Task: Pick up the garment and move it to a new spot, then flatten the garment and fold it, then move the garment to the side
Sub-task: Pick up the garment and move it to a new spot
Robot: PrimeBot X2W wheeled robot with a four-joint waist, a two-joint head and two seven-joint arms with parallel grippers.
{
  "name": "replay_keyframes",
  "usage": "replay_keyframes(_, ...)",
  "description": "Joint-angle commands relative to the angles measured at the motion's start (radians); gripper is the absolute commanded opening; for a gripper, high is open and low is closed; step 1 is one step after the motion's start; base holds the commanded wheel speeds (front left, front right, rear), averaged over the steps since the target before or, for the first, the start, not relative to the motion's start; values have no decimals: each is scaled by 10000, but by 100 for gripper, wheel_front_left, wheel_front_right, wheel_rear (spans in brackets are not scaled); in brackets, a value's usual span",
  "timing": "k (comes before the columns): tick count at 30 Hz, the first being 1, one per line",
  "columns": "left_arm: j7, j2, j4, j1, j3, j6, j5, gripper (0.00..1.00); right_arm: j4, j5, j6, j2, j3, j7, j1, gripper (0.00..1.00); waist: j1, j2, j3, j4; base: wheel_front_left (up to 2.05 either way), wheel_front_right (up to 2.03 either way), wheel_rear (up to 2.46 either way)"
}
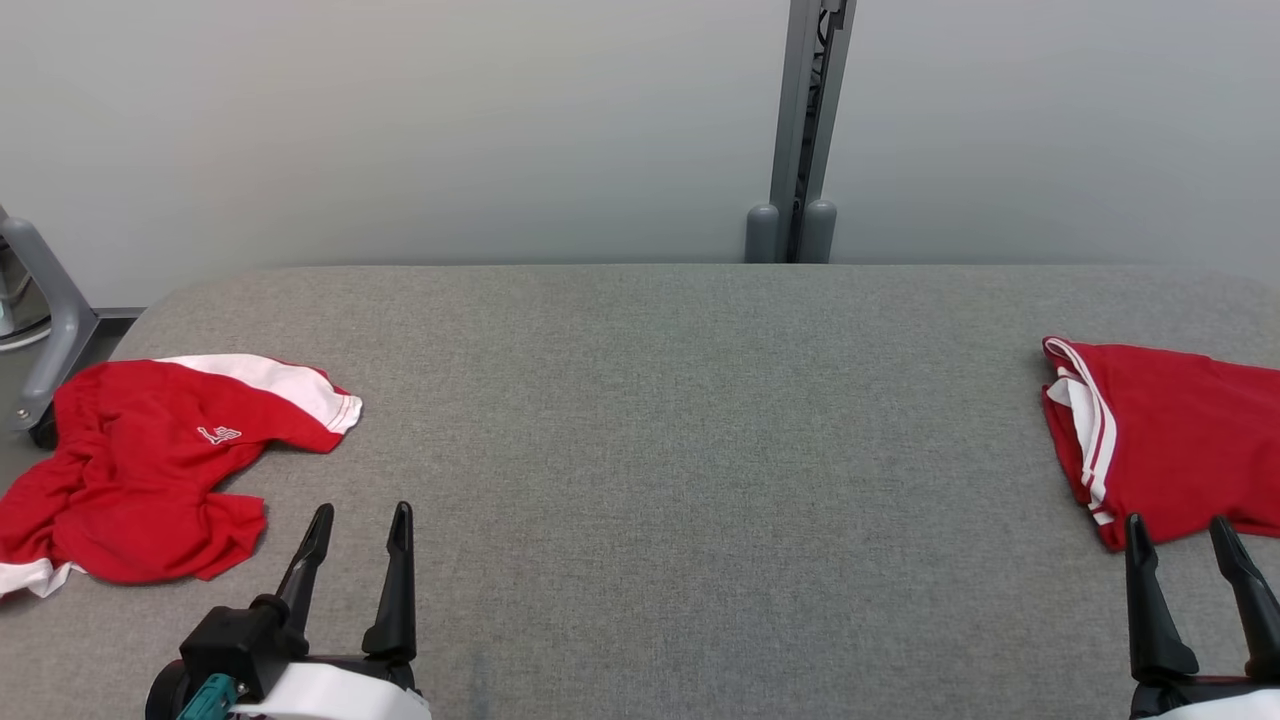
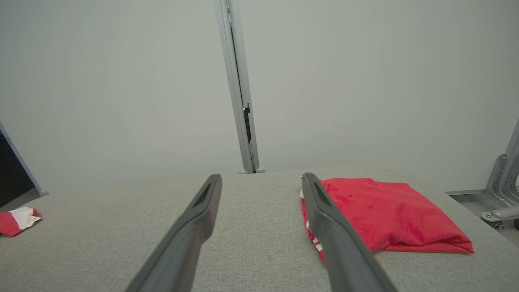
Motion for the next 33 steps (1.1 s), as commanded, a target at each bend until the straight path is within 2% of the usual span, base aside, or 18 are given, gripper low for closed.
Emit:
replay_keyframes(1,-44,4,14,47,52,-40,69,100,-8,-38,4,-18,-17,-47,-88,100,0,-1,-3,4,0,0,0)
replay_keyframes(23,-44,-158,219,-78,185,-325,369,100,-8,-66,4,-2,132,110,-94,100,0,-1,15,46,0,0,0)
replay_keyframes(28,-45,-177,288,-182,150,-365,392,100,8,-51,4,9,138,114,-71,100,0,-1,31,198,0,0,0)
replay_keyframes(30,-45,-168,330,-242,133,-372,412,100,15,-33,4,29,142,101,-39,100,0,-1,37,470,0,0,0)
replay_keyframes(33,-33,-152,402,-252,216,-213,423,100,25,-15,4,31,188,95,-41,100,0,-1,39,725,0,0,0)
